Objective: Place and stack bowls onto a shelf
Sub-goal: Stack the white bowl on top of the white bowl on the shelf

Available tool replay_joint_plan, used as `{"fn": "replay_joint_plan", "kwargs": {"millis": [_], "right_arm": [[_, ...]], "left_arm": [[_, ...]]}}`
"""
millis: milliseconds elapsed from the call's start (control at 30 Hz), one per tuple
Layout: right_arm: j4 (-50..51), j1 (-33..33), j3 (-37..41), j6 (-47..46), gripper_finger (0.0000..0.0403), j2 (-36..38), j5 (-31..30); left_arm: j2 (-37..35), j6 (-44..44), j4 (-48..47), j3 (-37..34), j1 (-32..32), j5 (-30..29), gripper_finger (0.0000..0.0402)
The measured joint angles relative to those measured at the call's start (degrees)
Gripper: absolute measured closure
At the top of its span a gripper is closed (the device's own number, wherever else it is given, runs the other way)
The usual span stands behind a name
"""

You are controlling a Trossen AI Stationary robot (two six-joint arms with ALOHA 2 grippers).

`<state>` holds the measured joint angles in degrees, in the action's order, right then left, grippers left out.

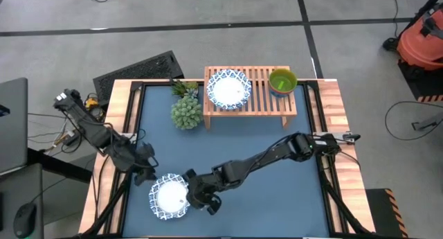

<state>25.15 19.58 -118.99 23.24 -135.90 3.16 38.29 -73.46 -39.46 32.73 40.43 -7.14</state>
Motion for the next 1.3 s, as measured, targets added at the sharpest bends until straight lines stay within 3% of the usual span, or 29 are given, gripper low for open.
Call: {"fn": "replay_joint_plan", "kwargs": {"millis": [167,433,633,833,1000,1167,1300], "right_arm": [[1.4,-0.3,0.2,-4.9,0.0186,-0.3,-1.0],[1.3,-1.3,0.1,-6.9,0.0184,-0.2,-1.6],[3.6,-1.4,0.1,-7.8,0.0185,-0.2,-1.6],[6.9,-1.8,0.1,-6.4,0.0186,0.6,-1.6],[7.0,-2.1,0.1,-5.2,0.0186,1.7,-1.6],[5.9,-2.1,0.1,-10.8,0.0186,2.1,-2.5],[5.9,-2.1,0.1,-16.6,0.0186,2.1,-1.1]], "left_arm": [[1.3,-3.6,-7.5,0.0,2.4,-2.0,0.0205],[12.2,-4.5,-12.3,-0.6,3.9,0.1,0.0205],[20.2,-4.2,-0.1,-3.1,4.2,1.1,0.0205],[26.0,2.1,18.7,-3.3,3.5,-6.7,0.0205],[29.9,8.0,26.0,-3.3,-1.6,-11.0,0.0205],[30.5,16.6,31.6,-3.3,-7.8,-5.6,0.0205],[26.3,20.7,33.0,-3.3,-9.6,-0.4,0.0205]]}}
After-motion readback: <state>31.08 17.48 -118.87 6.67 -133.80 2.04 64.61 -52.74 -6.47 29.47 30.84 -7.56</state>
